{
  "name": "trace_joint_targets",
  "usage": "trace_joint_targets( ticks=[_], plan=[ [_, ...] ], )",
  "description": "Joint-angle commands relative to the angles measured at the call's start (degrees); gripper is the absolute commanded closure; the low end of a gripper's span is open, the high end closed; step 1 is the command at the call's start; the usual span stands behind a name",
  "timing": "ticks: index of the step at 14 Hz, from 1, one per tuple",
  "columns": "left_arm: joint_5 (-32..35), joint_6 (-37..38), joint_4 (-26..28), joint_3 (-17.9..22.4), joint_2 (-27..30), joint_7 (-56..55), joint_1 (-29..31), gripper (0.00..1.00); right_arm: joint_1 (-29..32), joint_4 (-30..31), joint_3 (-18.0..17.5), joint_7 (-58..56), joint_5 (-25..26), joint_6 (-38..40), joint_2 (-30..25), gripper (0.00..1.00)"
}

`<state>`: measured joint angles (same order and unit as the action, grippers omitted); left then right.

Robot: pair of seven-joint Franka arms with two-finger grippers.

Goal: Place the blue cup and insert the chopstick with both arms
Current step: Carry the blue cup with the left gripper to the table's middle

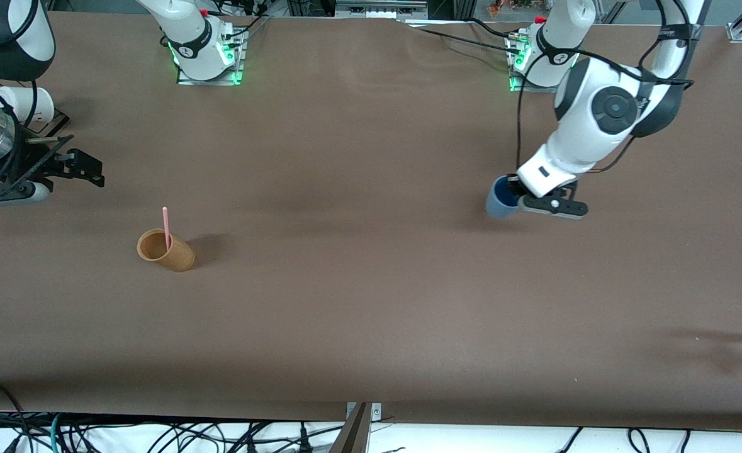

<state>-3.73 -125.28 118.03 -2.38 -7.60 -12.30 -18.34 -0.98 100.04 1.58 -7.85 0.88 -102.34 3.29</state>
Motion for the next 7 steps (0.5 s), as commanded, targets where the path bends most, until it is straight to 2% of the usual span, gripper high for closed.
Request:
trace_joint_targets(
  ticks=[1, 7],
  plan=[
    [-0.93, 6.52, -15.42, 0.53, -10.13, -7.97, -6.07, 1.00, 0.10, -1.17, 0.09, -0.32, -0.53, 0.65, 0.58, 0.00],
    [-0.75, 6.97, -33.45, 1.06, -26.12, -23.71, -17.59, 1.00, 0.10, -1.17, 0.09, -0.32, -0.61, 0.65, 0.67, 0.00]
  ],
)
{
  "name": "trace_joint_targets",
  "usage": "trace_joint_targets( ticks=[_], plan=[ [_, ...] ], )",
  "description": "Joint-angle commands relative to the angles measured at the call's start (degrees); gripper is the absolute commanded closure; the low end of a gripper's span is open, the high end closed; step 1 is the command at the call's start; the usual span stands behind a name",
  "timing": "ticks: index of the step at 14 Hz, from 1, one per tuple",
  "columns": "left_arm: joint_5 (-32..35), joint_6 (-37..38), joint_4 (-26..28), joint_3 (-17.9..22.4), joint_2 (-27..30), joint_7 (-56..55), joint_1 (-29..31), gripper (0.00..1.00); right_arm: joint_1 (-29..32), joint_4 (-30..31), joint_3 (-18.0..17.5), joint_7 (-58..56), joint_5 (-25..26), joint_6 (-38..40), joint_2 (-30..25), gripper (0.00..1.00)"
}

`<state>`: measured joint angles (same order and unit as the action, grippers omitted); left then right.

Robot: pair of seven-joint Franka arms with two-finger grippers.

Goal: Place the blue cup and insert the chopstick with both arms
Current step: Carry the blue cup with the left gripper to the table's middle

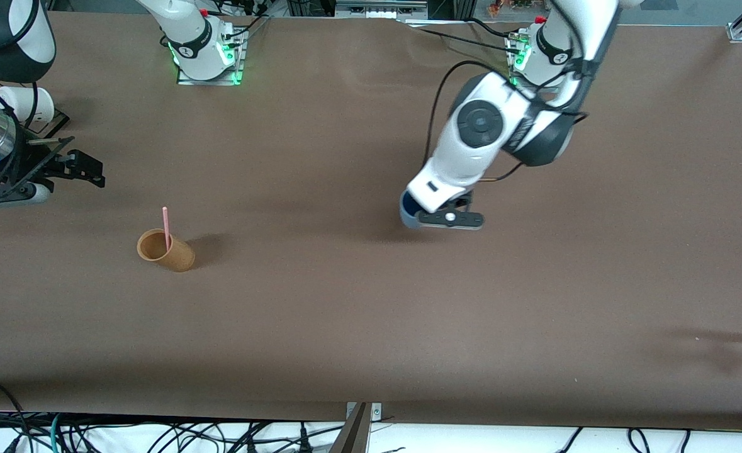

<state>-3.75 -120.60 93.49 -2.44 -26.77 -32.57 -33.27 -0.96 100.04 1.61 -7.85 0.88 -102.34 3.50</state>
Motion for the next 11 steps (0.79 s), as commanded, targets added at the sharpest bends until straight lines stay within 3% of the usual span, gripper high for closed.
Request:
trace_joint_targets(
  ticks=[1, 4, 11],
  plan=[
    [-0.73, 2.30, -11.90, 1.12, -9.59, -5.55, -3.37, 1.00, 0.16, -1.17, 0.06, -0.23, -0.61, 0.65, 0.45, 0.00],
    [-0.73, 2.30, -17.71, 1.12, -15.22, -10.48, -5.22, 1.00, 0.17, -1.08, 0.06, -0.23, -0.79, 0.65, 0.45, 0.00],
    [-0.38, -0.67, -20.72, 1.12, -21.21, -16.99, -7.50, 1.00, 0.16, -1.17, 0.06, -0.23, -0.70, 0.65, 0.45, 0.00]
  ],
)
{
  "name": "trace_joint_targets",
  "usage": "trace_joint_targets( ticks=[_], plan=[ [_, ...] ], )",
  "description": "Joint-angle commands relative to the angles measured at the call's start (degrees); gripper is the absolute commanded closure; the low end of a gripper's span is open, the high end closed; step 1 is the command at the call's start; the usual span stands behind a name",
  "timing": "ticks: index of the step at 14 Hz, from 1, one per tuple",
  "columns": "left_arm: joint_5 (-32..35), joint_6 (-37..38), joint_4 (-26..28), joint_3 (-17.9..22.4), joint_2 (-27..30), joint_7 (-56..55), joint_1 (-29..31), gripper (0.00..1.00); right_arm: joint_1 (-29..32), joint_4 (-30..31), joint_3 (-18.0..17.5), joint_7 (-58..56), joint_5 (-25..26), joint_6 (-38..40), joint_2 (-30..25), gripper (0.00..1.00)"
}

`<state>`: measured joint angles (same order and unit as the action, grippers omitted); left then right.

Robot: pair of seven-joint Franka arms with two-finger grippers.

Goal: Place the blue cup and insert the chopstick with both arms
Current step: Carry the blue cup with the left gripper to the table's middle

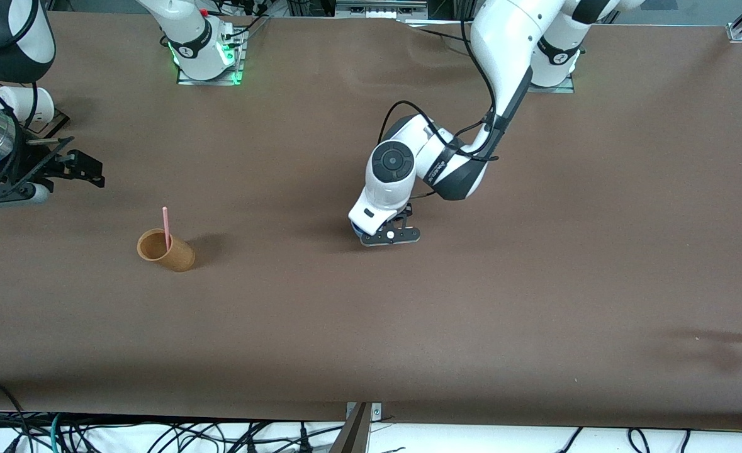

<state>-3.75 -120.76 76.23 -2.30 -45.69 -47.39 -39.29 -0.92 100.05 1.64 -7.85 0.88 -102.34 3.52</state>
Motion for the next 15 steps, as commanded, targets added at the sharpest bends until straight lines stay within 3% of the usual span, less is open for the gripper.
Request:
trace_joint_targets(
  ticks=[1, 3, 4, 6, 7, 8, 12, 15],
  plan=[
    [-0.38, -1.58, -3.45, 0.98, -2.99, -3.39, -1.58, 1.00, 0.13, -1.17, 0.03, -0.23, -0.79, 0.65, 0.44, 0.00],
    [-0.29, -1.94, -3.45, 0.98, -3.35, -3.85, -1.76, 1.00, 0.04, -1.17, 0.03, -0.23, -0.79, 0.65, 0.44, 0.00],
    [-0.37, -1.94, -3.45, 0.98, -3.35, -3.85, -1.76, 0.83, 0.13, -1.17, 0.03, -0.23, -0.79, 0.65, 0.44, 0.00],
    [-0.38, -1.68, -3.45, 0.98, -2.56, -3.67, -1.58, 0.17, -0.05, -1.17, 0.03, -0.23, -0.70, 0.65, 0.44, 0.00],
    [-0.38, -1.33, -3.45, 0.98, -2.04, -3.41, -1.50, 0.05, -0.05, -1.17, 0.03, -0.23, -0.70, 0.65, 0.35, 0.00],
    [-0.38, -1.06, -3.54, 0.89, -1.34, -3.32, -1.41, 0.00, -0.05, -1.17, 0.03, -0.23, -0.61, 0.65, 0.44, 0.00],
    [-0.12, 4.99, -3.72, 0.98, 3.14, 1.85, 0.43, 0.00, -0.14, -1.78, -0.06, -0.32, -0.44, 0.56, 0.44, 0.00],
    [4.88, 7.54, -3.63, 0.89, 8.59, 4.41, 2.71, 0.00, -0.14, -1.87, -0.06, -0.32, -0.35, 0.65, 0.44, 0.00]
  ],
)
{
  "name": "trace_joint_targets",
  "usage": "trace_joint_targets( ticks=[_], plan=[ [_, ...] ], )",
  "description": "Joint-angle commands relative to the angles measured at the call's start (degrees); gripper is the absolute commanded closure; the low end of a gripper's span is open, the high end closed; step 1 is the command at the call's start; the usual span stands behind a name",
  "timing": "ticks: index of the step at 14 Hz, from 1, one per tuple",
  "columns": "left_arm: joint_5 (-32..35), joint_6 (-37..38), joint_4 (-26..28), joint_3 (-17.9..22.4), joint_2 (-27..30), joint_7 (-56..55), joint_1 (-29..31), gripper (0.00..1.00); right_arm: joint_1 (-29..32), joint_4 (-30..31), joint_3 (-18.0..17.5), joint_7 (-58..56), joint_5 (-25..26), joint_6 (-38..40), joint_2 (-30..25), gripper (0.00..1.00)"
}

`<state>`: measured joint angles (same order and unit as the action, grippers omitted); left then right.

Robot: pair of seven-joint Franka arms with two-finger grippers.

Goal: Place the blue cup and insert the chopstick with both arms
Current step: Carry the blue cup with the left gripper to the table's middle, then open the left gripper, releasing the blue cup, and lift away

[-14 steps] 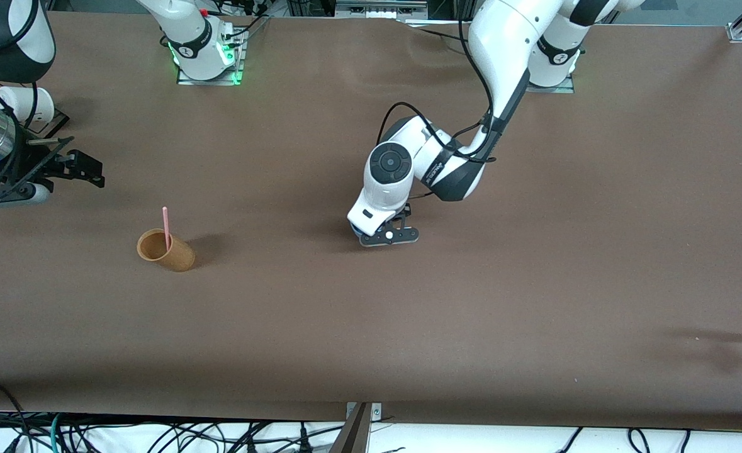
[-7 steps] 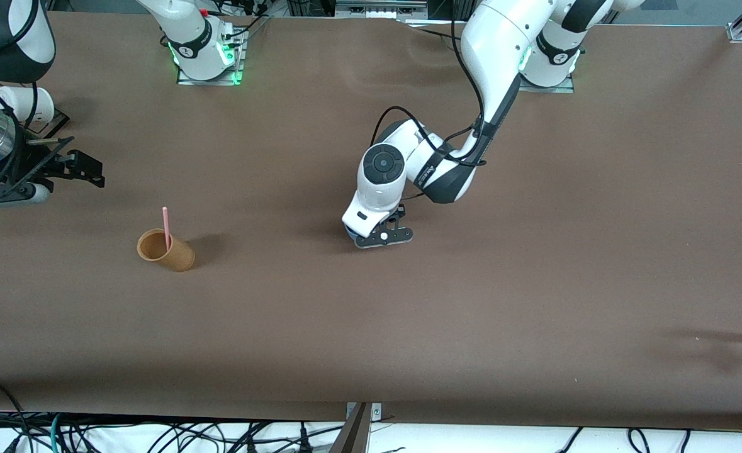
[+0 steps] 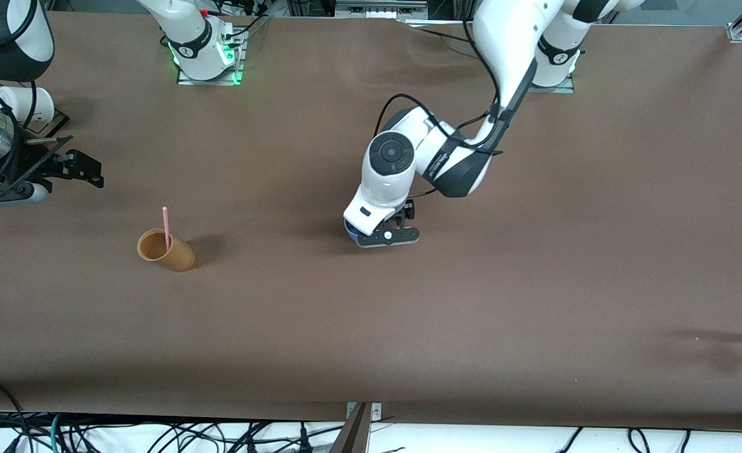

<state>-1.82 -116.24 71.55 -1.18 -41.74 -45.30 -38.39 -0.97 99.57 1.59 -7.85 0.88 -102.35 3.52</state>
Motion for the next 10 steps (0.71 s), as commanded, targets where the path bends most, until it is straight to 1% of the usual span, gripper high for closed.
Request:
trace_joint_targets(
  ticks=[1, 4, 8, 9, 10],
  plan=[
    [3.31, 4.25, 1.13, -0.40, 6.39, 2.32, 2.87, 0.00, -0.09, -1.39, -0.01, -0.32, -0.52, 0.67, 0.44, 0.00],
    [3.23, 8.03, 1.13, -0.49, 11.40, 3.37, 6.47, 0.00, -0.17, -1.39, -0.10, -0.32, -0.61, 0.75, 0.44, 0.00],
    [2.43, 13.57, 1.13, -0.84, 16.15, 14.77, 13.14, 0.00, -0.96, -0.96, -0.18, -0.49, -0.52, 1.80, 0.61, 0.00],
    [2.43, 14.89, 1.22, -1.28, 17.12, 17.32, 15.34, 0.00, -1.05, -0.95, -0.10, -0.06, -0.61, 3.46, 0.70, 0.00],
    [2.35, 16.12, 1.39, -2.07, 18.17, 20.31, 17.71, 0.00, -0.79, -1.30, 0.08, 0.03, -0.87, 3.39, 0.79, 0.00]
  ],
)
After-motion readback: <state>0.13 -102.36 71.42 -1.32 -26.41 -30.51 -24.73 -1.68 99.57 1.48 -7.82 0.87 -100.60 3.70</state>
